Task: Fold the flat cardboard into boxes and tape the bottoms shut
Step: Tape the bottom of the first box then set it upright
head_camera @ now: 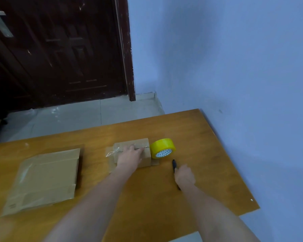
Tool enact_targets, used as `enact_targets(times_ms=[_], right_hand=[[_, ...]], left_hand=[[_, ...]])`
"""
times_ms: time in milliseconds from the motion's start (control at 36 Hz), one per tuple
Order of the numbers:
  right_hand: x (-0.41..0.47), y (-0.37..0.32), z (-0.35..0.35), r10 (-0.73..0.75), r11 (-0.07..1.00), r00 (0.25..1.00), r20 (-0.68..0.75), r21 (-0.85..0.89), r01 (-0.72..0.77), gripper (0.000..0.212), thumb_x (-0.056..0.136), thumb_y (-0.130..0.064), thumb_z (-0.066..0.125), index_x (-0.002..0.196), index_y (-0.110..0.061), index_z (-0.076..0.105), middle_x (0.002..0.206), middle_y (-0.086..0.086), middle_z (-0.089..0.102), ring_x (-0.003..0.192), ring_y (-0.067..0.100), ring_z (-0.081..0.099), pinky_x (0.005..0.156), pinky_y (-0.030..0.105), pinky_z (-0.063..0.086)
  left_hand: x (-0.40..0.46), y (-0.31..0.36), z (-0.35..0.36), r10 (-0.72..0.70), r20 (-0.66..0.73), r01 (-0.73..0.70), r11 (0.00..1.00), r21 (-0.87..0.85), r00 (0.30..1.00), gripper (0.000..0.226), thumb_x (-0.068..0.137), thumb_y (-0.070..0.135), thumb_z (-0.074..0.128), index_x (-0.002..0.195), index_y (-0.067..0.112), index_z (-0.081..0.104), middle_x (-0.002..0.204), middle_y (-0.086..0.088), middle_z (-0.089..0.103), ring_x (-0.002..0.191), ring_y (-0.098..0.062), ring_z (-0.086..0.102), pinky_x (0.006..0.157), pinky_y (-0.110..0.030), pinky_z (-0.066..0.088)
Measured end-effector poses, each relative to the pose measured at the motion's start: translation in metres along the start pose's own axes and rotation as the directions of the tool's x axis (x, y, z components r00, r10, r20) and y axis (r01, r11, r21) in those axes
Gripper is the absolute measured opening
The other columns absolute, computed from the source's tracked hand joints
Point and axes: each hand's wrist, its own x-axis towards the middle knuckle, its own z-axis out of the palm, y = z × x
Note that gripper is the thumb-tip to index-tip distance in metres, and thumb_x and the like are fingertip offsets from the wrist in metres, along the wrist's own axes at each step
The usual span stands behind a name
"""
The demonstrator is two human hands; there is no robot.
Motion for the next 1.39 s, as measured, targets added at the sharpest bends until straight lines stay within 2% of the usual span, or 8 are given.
enact_targets(times_ms=[83,167,278,333,444,833,1028,1389], right_hand=[[0.004,-0.018,-0.015,-0.082,0.988,0.975,-0.205,0.112,0.107,0.040,0.100,-0.034,0.039,0.129,-0.007,0.044,0.134,0.012,0.045,0.124,0.030,0.044,0.097,0.041,0.040],[0.004,-0.041,-0.034,-0.320,0.934,0.872,-0.371,0.030,0.356,0.040,0.097,-0.032,0.045,0.132,-0.012,0.043,0.137,0.007,0.040,0.129,0.026,0.035,0.099,0.041,0.037],[0.005,-0.076,-0.046,-0.630,0.772,0.760,-0.163,-0.245,0.587,0.045,0.096,-0.029,0.045,0.139,-0.016,0.040,0.149,0.002,0.033,0.143,0.022,0.019,0.119,0.048,0.011],[0.004,-0.092,-0.046,-0.698,0.668,0.716,0.008,-0.351,0.656,0.048,0.097,-0.025,0.042,0.144,-0.018,0.036,0.153,0.001,0.028,0.147,0.023,0.008,0.116,0.054,-0.005],[0.005,-0.108,-0.037,-0.629,0.618,0.745,0.221,-0.438,0.652,0.050,0.100,-0.033,0.040,0.148,-0.024,0.030,0.154,0.003,0.029,0.146,0.027,0.011,0.113,0.061,-0.008],[0.016,-0.107,-0.021,-0.665,0.549,0.721,0.197,-0.525,0.650,0.035,0.099,-0.032,0.046,0.133,-0.026,0.050,0.139,0.014,0.037,0.136,0.034,0.021,0.113,0.062,-0.002],[0.044,-0.088,-0.049,-0.586,0.657,0.798,0.139,-0.495,0.569,0.041,0.097,-0.033,0.049,0.137,-0.023,0.046,0.142,0.015,0.032,0.139,0.033,0.016,0.115,0.059,-0.002],[0.084,-0.043,-0.074,-0.492,0.827,0.867,-0.075,-0.351,0.439,0.043,0.095,-0.034,0.053,0.135,-0.023,0.045,0.132,0.011,0.043,0.127,0.030,0.031,0.113,0.048,0.022]], left_hand=[[-0.001,0.000,0.000,0.001,0.002,-0.001,1.000,0.001,1.000,0.052,0.099,0.033,0.042,0.147,0.031,0.023,0.149,-0.011,0.030,0.134,-0.033,0.029,0.092,-0.039,0.047],[-0.002,0.000,0.002,0.002,-0.005,-0.002,1.000,0.014,1.000,0.052,0.100,0.032,0.040,0.148,0.032,0.021,0.150,-0.011,0.029,0.134,-0.033,0.029,0.092,-0.039,0.047],[-0.003,0.001,0.003,0.004,-0.001,-0.004,1.000,0.008,1.000,0.052,0.101,0.030,0.038,0.149,0.031,0.019,0.151,-0.012,0.025,0.135,-0.034,0.026,0.094,-0.039,0.045],[-0.003,0.001,0.004,0.008,-0.002,-0.008,1.000,0.014,1.000,0.051,0.101,0.029,0.037,0.149,0.031,0.018,0.152,-0.012,0.024,0.136,-0.035,0.025,0.094,-0.039,0.045],[-0.004,-0.002,0.009,0.005,-0.013,-0.004,0.999,0.041,1.000,0.052,0.102,0.030,0.035,0.149,0.032,0.015,0.154,-0.012,0.018,0.140,-0.036,0.018,0.104,-0.040,0.036],[-0.003,-0.014,0.021,-0.016,-0.007,0.017,0.998,0.055,1.000,0.055,0.102,0.027,0.035,0.150,0.034,0.009,0.156,-0.009,0.012,0.143,-0.037,0.011,0.110,-0.045,0.030],[-0.007,-0.021,0.024,-0.038,-0.028,0.038,0.999,0.011,0.999,0.055,0.102,0.025,0.036,0.149,0.036,0.010,0.156,-0.006,0.011,0.143,-0.035,0.009,0.108,-0.043,0.034],[-0.009,-0.017,0.025,-0.055,-0.048,0.052,0.997,-0.063,0.997,0.054,0.102,0.021,0.035,0.149,0.037,0.011,0.158,-0.004,0.007,0.145,-0.033,0.004,0.105,-0.041,0.040]])
